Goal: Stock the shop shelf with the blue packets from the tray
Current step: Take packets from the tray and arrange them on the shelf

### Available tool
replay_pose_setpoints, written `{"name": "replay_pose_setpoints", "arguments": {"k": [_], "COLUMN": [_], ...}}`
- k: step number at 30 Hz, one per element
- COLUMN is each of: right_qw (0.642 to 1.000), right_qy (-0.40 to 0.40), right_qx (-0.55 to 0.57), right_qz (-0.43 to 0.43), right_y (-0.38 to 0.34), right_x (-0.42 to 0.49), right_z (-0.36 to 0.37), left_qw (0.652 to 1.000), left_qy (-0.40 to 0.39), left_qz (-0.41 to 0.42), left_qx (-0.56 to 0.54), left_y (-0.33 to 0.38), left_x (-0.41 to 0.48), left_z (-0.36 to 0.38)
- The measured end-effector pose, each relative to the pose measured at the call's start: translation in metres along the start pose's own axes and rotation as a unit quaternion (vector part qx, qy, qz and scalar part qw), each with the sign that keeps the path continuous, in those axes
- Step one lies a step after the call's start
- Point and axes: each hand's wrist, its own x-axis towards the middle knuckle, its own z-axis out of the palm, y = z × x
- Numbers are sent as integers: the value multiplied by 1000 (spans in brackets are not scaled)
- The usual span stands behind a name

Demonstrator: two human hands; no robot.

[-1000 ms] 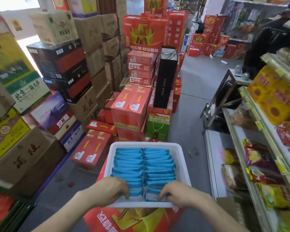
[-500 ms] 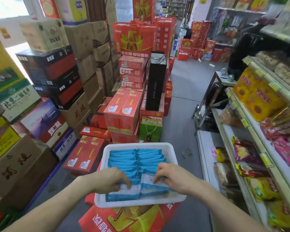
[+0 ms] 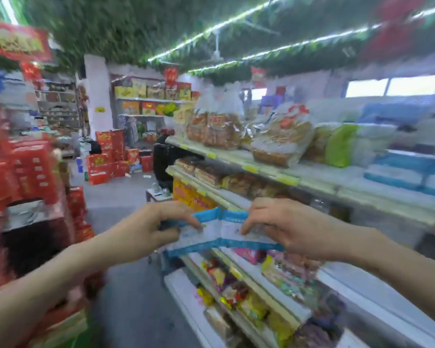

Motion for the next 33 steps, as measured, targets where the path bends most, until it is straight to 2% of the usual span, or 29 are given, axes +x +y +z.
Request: {"name": "replay_pose_setpoints", "arguments": {"k": [3, 7, 13, 17, 22, 29, 33], "right_qw": [993, 966, 912, 874, 864, 861, 856], "right_qy": [24, 17, 13, -3, 6, -12, 10], "right_qx": [-63, -126, -164, -189, -154, -151, -172], "right_qz": [96, 226, 376, 449, 480, 486, 487], "right_y": [47, 102, 186, 255, 341, 426, 454], "right_x": [-68, -173, -318, -398, -456, -459, -460], "right_z": [-72, -152, -242, -271, -268, -230, -218], "left_qw": [995, 979, 960, 953, 957, 961, 962], "left_qy": [-32, -73, -116, -102, -68, -60, -65], "left_qz": [97, 185, 252, 284, 279, 269, 263], "left_qx": [-20, -53, -48, -42, -50, -23, -36], "left_y": [57, 142, 262, 329, 377, 381, 375], "left_x": [114, 239, 392, 472, 535, 576, 591], "left_z": [28, 78, 157, 206, 251, 275, 282]}}
